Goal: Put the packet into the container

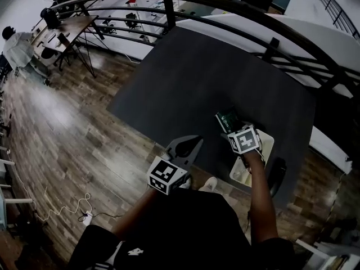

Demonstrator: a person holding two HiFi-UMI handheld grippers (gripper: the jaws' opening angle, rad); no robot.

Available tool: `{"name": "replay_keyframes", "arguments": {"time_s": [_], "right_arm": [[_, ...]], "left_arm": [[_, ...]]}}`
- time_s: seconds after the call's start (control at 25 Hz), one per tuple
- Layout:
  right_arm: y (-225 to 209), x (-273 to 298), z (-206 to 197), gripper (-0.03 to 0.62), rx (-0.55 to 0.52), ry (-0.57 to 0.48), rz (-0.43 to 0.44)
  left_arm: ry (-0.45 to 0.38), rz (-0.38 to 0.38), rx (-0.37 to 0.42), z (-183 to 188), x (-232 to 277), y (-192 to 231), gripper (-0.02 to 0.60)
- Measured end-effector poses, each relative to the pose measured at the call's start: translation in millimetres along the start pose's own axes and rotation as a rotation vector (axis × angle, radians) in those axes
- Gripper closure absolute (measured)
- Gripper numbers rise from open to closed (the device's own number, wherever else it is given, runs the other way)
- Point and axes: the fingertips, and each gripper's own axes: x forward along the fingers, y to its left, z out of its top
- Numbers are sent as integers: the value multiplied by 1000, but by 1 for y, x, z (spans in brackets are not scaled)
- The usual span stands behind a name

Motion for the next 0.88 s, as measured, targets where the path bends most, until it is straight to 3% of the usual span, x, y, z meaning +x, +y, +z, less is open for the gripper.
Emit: {"name": "replay_keyframes", "arguments": {"time_s": [0.24,0.4,0.64,0.88], "right_arm": [[-31,-50,-14,198,264,-125,-38],[-53,-81,-30,198,377,-183,-91],[-88,-108,-81,197,608,-148,-223],[-86,-106,-122,198,734,-74,-302]], "left_arm": [[11,-131,20,0,30,-32,577],[21,-213,31,-2,45,-55,575],[24,-295,40,-1,62,-79,575],[31,-338,42,-4,67,-89,577]]}}
